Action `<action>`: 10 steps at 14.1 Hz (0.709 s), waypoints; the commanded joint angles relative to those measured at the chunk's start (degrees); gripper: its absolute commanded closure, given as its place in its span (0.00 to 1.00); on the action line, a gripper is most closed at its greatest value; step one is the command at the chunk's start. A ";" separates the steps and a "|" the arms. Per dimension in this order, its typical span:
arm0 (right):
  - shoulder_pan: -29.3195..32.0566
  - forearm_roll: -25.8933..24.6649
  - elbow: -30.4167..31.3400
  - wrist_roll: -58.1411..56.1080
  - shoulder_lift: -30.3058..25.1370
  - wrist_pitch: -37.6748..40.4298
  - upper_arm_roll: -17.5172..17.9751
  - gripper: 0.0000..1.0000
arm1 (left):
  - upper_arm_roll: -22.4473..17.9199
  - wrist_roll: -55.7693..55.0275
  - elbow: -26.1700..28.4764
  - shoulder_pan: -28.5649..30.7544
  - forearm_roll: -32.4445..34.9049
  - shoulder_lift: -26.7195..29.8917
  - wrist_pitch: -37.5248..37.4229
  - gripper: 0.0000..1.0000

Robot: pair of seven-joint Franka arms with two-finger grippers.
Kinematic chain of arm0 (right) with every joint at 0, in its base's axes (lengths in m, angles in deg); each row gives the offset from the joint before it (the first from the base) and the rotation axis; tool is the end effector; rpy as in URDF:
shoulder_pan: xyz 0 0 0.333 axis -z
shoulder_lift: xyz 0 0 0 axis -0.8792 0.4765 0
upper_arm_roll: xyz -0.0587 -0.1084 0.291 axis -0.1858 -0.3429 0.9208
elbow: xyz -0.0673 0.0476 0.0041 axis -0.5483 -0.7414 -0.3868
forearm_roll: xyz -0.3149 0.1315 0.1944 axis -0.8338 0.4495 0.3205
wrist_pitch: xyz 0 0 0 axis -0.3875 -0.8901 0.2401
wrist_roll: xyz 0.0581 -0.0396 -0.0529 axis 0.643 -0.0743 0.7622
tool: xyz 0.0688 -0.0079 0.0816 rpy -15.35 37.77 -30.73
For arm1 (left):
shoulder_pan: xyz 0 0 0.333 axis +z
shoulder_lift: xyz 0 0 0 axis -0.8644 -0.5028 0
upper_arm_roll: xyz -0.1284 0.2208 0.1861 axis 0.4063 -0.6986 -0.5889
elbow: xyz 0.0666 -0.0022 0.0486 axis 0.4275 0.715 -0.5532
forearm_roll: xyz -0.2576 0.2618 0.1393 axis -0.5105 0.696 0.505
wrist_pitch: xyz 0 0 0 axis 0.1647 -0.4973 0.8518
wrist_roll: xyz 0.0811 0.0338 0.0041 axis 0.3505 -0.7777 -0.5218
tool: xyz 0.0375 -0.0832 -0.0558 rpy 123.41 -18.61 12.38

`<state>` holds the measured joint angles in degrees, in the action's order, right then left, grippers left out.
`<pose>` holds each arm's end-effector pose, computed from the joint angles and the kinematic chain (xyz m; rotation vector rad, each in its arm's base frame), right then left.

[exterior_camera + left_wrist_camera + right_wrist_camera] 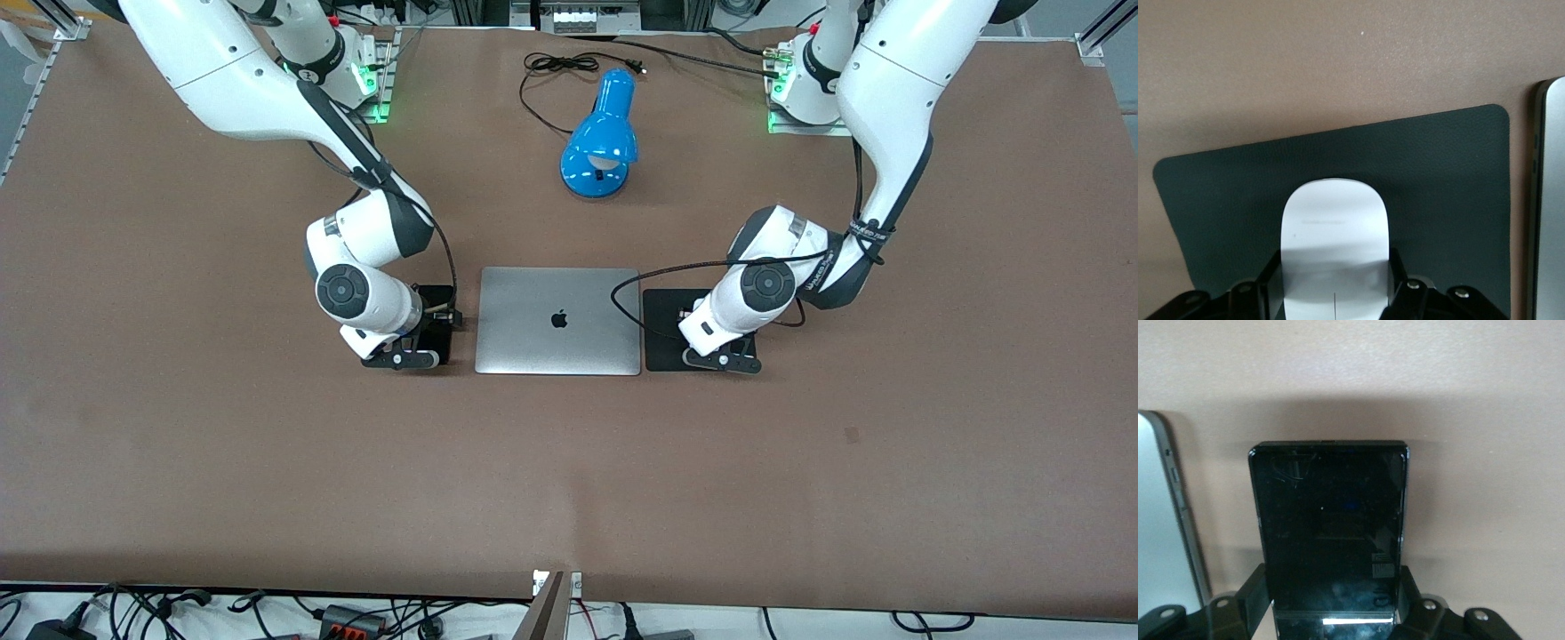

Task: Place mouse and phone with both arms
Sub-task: 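Carry the phone beside the laptop while the left gripper carries the mouse, then open the right gripper on the phone while the left gripper releases the mouse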

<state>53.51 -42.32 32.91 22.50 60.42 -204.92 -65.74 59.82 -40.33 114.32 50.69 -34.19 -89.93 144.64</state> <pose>0.5730 0.2564 0.1716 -3.0592 0.0136 0.2744 0.5680 -0.2639 0.1808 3.0887 -0.1830 -0.2222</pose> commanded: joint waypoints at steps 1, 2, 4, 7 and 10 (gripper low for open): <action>-0.49 -0.86 -0.75 -0.28 -0.11 0.92 -0.24 0.62 | -0.28 -1.48 -1.27 -0.28 1.07 -0.47 -1.22 0.14; -0.49 -0.95 -0.66 -0.28 -0.11 1.10 -0.25 0.44 | -0.37 -1.48 -1.44 -0.02 1.07 -0.20 -2.27 0.00; -0.49 -0.95 -0.66 0.33 -0.02 1.62 -0.33 0.00 | -0.54 -1.21 -3.80 1.04 1.07 0.76 -6.82 0.00; -0.14 -0.86 -2.23 0.42 -1.95 6.26 -0.33 0.00 | -0.54 -0.86 -8.03 3.40 1.07 2.86 -15.44 0.00; 0.39 -0.86 -10.56 -0.28 -5.73 18.80 -0.59 0.00 | -0.46 0.36 -7.95 7.97 1.16 7.87 -18.18 0.00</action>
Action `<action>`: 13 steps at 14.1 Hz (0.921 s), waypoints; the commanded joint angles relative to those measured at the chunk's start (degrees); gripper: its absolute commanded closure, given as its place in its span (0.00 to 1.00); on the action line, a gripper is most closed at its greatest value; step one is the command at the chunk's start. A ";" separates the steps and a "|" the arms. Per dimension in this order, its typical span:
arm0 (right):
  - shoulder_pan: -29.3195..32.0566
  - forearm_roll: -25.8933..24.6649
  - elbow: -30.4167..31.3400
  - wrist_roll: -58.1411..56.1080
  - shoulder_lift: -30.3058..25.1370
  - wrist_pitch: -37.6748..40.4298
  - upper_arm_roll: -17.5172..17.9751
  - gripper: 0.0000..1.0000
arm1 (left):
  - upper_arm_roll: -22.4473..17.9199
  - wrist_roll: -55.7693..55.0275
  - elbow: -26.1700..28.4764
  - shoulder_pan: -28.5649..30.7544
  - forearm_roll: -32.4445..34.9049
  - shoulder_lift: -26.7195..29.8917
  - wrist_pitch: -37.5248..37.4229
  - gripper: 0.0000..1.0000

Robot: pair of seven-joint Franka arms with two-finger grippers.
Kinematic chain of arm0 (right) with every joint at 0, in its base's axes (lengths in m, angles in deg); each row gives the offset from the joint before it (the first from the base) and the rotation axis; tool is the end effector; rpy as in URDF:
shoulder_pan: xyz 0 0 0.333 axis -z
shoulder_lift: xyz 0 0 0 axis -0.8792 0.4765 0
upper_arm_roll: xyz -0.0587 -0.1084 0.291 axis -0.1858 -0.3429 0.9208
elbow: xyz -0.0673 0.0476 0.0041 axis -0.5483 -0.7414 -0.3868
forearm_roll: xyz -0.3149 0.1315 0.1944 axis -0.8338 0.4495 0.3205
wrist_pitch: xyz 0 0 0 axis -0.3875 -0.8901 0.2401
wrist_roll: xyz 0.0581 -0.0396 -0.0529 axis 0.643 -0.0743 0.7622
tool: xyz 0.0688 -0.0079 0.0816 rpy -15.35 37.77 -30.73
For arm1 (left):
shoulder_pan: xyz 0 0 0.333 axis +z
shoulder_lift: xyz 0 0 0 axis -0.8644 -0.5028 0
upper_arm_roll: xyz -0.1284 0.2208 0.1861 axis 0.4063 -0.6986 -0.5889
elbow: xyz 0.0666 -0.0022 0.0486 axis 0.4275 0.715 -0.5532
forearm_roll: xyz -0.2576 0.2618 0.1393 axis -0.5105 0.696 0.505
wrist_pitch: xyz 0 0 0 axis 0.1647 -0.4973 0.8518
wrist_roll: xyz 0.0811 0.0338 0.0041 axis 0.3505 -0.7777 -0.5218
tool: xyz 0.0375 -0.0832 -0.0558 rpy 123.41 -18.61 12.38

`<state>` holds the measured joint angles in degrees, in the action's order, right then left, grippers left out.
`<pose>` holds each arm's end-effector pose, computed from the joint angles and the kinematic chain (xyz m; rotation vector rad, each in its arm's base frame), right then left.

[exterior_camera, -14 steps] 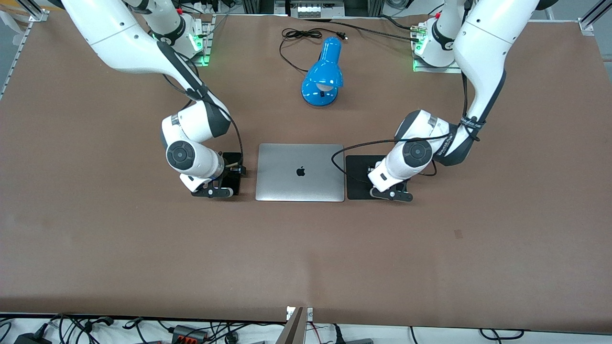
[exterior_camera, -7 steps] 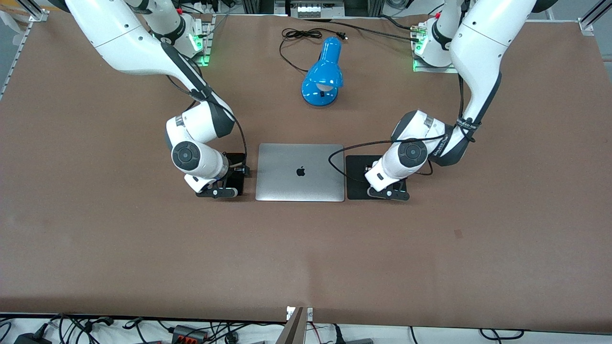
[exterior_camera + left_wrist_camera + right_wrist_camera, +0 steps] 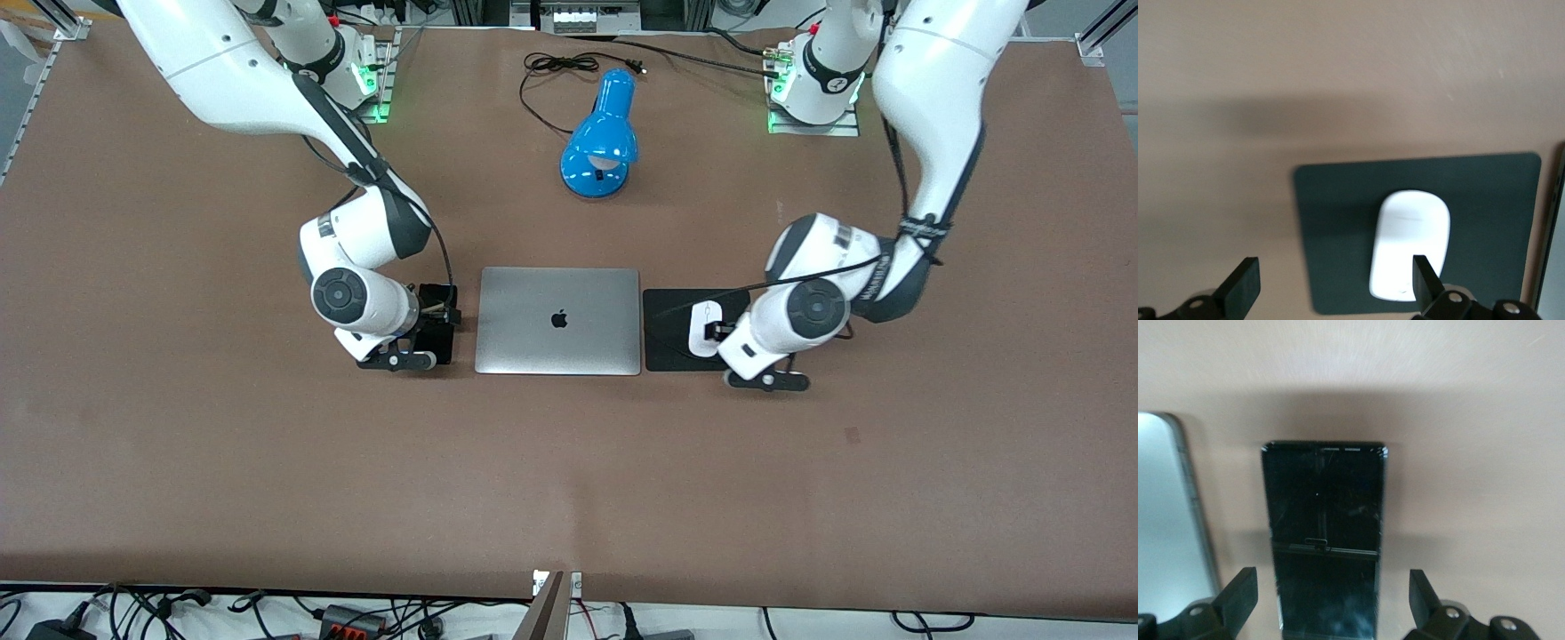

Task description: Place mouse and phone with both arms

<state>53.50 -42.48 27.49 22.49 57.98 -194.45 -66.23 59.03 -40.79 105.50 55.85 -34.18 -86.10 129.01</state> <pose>0.5931 0.2515 0.2202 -3.0949 0.0171 0.3313 0.6207 -0.1998 0.2621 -3.1153 0.0003 0.2832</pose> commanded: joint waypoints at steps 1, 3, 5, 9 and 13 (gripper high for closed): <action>0.92 -0.69 -9.18 -0.45 -4.17 13.08 -0.11 0.00 | 0.51 3.44 0.96 4.74 1.15 5.71 -3.25 0.00; 2.49 -1.22 -17.36 -1.06 -4.53 21.18 -0.11 0.00 | 0.78 6.28 0.87 7.83 1.06 8.79 -6.41 0.00; 4.17 -2.10 -23.78 -4.39 -4.62 26.90 -0.11 0.00 | 0.69 6.72 0.87 8.71 1.06 12.21 -9.23 0.00; 10.39 -1.84 -29.00 -10.02 -6.89 31.06 -0.11 0.00 | 0.08 17.41 0.78 14.07 -0.25 20.73 -12.14 0.00; 14.02 -1.66 -29.52 -14.23 -10.67 30.53 -1.42 0.00 | -8.86 18.67 0.26 10.93 -5.78 29.62 -14.32 0.00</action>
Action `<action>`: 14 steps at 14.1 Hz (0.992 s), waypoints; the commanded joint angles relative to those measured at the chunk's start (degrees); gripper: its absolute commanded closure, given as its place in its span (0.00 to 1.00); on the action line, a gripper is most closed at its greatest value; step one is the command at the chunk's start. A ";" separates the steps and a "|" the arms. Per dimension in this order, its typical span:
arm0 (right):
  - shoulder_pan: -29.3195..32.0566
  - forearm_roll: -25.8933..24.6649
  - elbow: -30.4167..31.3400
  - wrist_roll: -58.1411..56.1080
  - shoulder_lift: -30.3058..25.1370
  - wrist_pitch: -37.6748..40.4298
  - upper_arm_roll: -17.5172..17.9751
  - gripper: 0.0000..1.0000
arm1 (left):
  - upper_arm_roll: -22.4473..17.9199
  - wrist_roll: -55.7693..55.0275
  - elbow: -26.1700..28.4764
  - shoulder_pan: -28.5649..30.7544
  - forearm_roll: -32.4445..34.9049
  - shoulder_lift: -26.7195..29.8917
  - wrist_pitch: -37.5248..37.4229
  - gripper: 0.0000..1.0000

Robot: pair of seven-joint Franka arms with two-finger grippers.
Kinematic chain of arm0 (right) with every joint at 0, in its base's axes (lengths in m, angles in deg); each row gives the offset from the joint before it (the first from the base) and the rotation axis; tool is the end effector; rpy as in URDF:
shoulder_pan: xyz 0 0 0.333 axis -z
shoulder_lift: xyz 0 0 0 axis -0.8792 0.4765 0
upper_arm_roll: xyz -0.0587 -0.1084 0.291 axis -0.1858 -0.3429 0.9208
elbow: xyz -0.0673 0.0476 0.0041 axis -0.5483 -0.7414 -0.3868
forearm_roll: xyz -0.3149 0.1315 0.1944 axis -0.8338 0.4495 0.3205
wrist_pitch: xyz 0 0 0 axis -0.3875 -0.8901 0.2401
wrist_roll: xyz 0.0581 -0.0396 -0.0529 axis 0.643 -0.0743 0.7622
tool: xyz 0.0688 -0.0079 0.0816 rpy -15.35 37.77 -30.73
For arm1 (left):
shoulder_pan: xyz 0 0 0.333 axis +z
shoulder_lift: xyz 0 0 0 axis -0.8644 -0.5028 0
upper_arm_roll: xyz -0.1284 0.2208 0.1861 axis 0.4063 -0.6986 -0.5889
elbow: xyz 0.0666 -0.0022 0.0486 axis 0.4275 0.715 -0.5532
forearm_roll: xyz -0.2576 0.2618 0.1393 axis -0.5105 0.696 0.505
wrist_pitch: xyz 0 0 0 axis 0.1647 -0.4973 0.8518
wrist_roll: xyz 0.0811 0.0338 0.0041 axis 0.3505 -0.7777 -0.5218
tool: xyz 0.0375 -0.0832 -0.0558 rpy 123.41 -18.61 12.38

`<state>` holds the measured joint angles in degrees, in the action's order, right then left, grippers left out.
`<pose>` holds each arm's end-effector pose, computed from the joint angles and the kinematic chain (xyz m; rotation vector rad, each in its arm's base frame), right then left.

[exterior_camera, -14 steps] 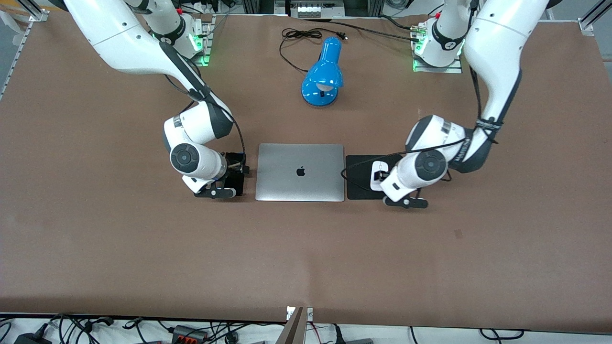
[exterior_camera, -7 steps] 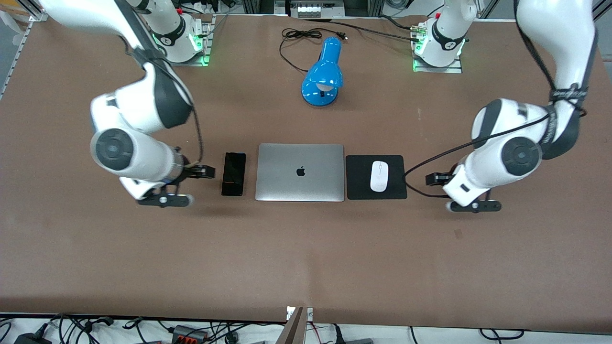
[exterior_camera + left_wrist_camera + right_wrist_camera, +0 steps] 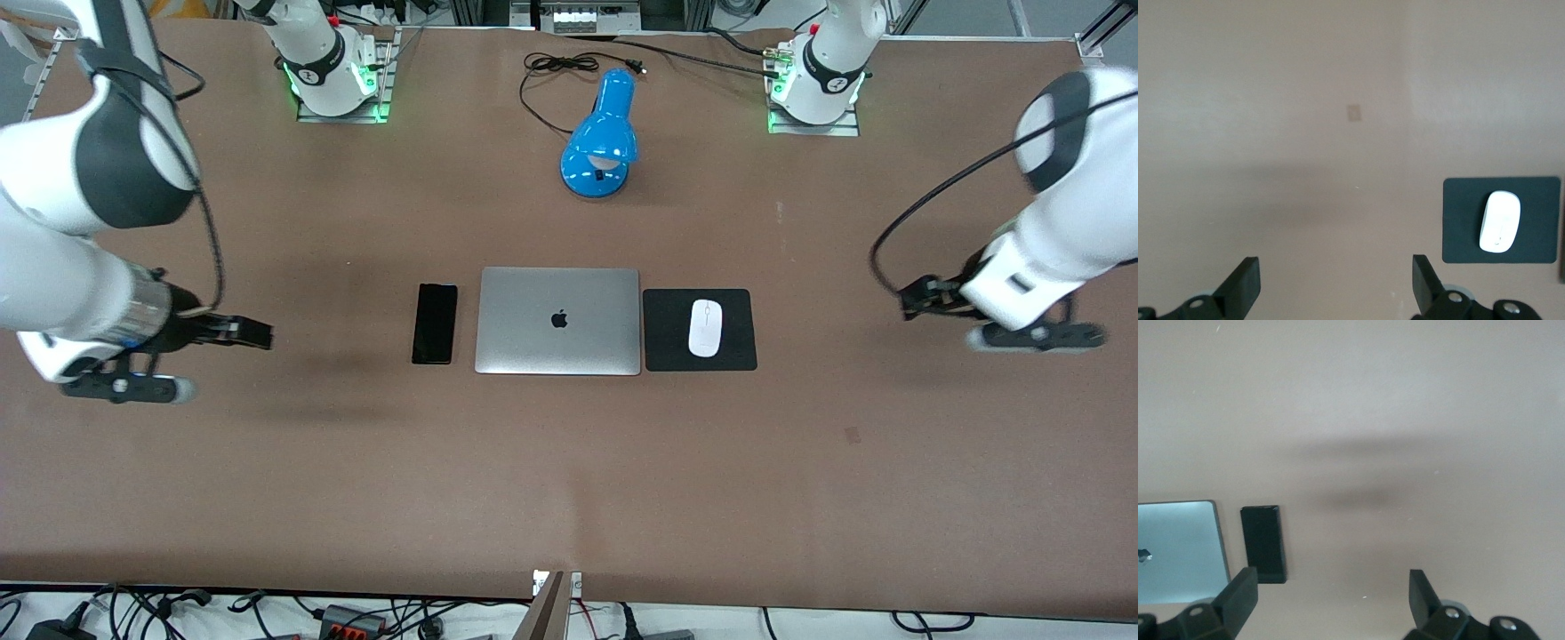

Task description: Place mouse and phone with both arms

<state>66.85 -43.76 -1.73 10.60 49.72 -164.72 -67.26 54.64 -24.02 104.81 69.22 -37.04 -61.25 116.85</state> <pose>0.6821 0.0719 0.5024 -3.1164 0.1196 0.0970 0.6059 -0.0108 0.5176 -3.1039 -0.0603 -0.0630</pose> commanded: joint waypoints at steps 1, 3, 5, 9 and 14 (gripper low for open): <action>-0.37 0.14 -0.13 -4.19 -3.99 0.63 -4.32 0.00 | -7.11 1.99 -1.40 -4.81 -2.67 5.13 -4.96 0.00; -4.49 2.94 1.35 -8.58 -7.15 -0.77 -12.22 0.00 | -8.73 2.08 -6.86 -7.47 -2.93 4.78 -16.71 0.00; -6.61 5.41 2.68 -12.62 -9.18 -1.31 -17.61 0.00 | -8.37 2.52 -6.53 -6.95 -3.02 5.22 -18.96 0.00; -6.36 5.16 5.66 -15.28 -12.61 -0.43 -18.77 0.00 | -7.67 7.97 -5.82 -6.77 -3.11 6.27 -20.45 0.00; -6.71 4.71 16.81 -15.01 -19.54 -2.01 -18.68 0.00 | -6.53 7.18 -5.47 -4.40 -4.95 6.45 -20.55 0.00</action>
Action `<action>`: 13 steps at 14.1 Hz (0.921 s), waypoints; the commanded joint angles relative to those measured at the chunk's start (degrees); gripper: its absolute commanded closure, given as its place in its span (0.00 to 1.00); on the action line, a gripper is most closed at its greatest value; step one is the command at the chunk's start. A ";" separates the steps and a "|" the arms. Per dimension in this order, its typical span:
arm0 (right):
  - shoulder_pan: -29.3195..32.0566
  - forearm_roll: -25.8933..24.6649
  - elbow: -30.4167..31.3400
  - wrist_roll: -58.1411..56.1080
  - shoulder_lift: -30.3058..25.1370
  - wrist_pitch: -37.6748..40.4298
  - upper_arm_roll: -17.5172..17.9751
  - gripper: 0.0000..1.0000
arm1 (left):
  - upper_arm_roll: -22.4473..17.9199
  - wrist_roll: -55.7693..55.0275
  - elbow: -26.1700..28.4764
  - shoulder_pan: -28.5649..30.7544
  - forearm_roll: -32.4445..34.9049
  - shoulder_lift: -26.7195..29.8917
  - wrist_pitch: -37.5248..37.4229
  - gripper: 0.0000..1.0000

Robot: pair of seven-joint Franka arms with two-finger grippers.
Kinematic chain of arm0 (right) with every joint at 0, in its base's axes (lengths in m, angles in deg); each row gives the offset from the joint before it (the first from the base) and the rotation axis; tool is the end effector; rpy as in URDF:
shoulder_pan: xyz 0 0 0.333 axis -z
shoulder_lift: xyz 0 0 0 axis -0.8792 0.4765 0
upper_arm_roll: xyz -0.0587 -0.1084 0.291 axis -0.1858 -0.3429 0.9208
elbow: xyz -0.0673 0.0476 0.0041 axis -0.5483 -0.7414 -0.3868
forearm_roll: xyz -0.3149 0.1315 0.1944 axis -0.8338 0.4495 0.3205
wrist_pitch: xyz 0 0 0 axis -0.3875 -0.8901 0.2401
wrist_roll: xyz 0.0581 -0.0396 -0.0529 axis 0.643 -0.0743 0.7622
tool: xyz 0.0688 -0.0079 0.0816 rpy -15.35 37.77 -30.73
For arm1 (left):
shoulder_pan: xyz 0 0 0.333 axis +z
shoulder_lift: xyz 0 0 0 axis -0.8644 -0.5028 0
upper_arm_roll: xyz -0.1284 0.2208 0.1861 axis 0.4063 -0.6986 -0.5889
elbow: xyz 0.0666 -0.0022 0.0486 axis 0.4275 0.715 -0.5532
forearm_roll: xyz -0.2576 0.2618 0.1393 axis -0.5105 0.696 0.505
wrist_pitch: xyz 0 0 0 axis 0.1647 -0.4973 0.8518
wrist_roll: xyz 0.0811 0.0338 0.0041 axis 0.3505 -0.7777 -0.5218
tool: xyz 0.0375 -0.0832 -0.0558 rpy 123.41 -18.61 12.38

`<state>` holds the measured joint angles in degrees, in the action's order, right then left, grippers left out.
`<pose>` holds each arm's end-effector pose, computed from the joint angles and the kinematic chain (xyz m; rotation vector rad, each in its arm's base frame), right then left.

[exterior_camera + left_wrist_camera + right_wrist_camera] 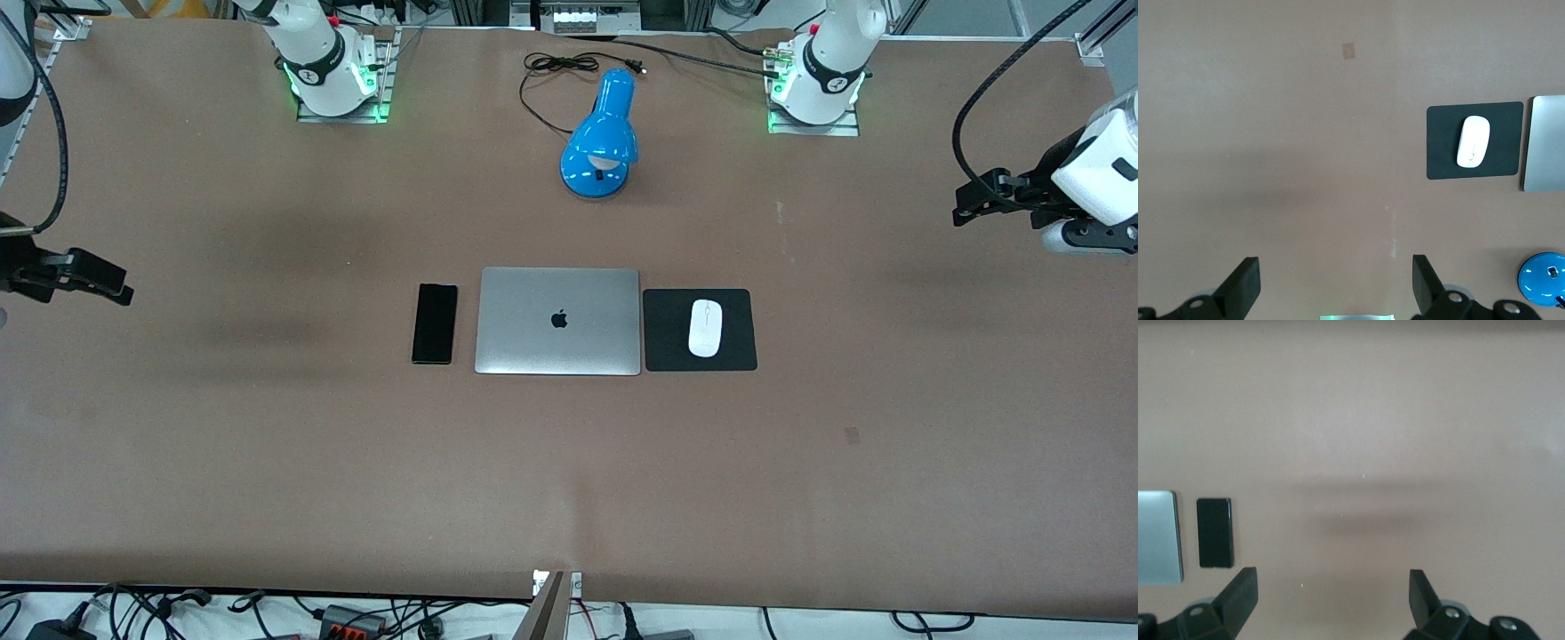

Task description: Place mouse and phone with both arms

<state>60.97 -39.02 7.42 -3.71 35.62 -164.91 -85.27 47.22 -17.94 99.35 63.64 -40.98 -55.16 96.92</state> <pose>0.6269 -0.0202 0.5811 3.1265 -0.0332 0.0275 0.5526 -0.0018 0.5940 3.1323 -0.0307 -0.1735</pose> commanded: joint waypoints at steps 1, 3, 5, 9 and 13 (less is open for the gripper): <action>-0.74 -0.03 10.21 -0.70 -7.11 -2.44 -0.67 0.00 | 0.90 1.01 -0.45 1.19 -0.93 0.09 -0.09 0.00; -0.74 -0.12 14.00 -0.70 -10.02 -3.76 -0.67 0.00 | 0.90 1.01 -0.80 0.83 -0.93 -0.08 0.01 0.00; -0.65 -0.47 16.99 -0.88 -12.04 -5.51 -0.67 0.00 | 0.90 1.01 -0.72 0.92 -0.93 -0.17 0.18 0.00; -0.74 -1.26 20.78 -0.18 -15.30 -7.72 -0.32 0.00 | 0.90 0.92 -0.72 0.83 -0.84 -0.17 1.32 0.00; -0.74 -0.82 20.69 -0.09 -16.01 -6.13 -0.23 0.00 | 0.90 1.01 -0.80 0.92 -0.67 -0.26 1.32 0.00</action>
<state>60.65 -39.63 26.47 -3.72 21.38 -171.13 -85.37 47.68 -17.93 99.31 63.92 -41.01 -55.16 98.10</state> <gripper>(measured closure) 0.000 0.000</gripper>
